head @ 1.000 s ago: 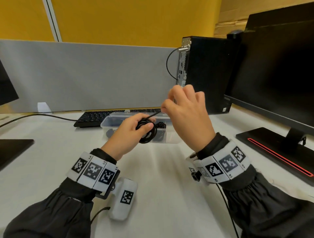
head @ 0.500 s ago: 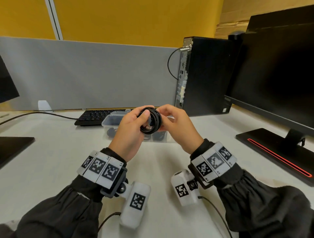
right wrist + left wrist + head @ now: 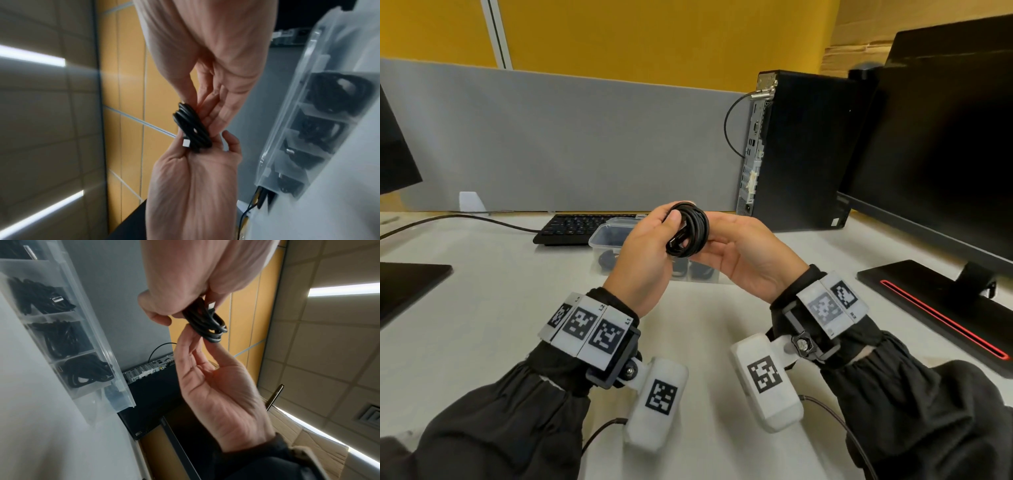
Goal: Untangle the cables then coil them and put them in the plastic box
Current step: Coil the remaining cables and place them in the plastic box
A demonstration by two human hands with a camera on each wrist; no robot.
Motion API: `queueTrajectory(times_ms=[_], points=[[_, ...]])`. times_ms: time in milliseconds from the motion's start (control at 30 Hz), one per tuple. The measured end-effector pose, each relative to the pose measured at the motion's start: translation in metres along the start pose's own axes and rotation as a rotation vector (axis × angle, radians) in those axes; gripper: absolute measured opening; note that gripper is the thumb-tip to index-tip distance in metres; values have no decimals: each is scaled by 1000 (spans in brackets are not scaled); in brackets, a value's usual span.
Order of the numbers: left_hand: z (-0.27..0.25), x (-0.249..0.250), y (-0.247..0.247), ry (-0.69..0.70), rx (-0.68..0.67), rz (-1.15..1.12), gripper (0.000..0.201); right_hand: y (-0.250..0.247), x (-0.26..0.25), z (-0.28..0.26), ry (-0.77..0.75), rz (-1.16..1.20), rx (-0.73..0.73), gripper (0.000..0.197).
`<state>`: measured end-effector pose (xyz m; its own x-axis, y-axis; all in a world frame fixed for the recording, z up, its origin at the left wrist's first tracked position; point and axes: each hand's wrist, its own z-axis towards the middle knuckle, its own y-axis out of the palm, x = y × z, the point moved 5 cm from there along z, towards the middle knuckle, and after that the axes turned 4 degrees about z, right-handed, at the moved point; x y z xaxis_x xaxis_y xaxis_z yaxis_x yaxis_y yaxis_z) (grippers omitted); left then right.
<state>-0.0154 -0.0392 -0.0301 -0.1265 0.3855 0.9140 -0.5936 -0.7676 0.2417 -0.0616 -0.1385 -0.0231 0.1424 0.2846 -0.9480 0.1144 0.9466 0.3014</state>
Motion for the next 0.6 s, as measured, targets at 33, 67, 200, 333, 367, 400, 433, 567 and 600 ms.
queueTrajectory(times_ms=[33, 67, 200, 333, 367, 400, 433, 567, 600], points=[[0, -1, -1, 0, 1, 10, 26, 0, -2, -2, 0, 0, 10, 23], [1, -3, -1, -3, 1, 23, 26, 1, -3, -3, -5, -12, 21, 28], [3, -8, -5, -33, 26, 18, 28, 6, -8, -9, -125, -281, 58, 40], [3, -8, -6, -32, 8, -18, 25, 3, -6, -5, -139, -393, 81, 35], [2, -8, -6, -36, -2, -16, 25, 2, -6, -4, -122, -373, 71, 32], [3, -10, -6, -43, -12, -6, 25, -1, -6, -3, -109, -363, 64, 30], [3, -11, -6, -50, -25, 10, 25, -3, -6, -2, -97, -365, 55, 29], [5, -14, -4, -47, -100, 127, 31, -10, -7, -4, -60, -335, -23, 22], [5, -13, -2, -38, -103, 133, 32, -10, -7, -5, -53, -309, -34, 23]])
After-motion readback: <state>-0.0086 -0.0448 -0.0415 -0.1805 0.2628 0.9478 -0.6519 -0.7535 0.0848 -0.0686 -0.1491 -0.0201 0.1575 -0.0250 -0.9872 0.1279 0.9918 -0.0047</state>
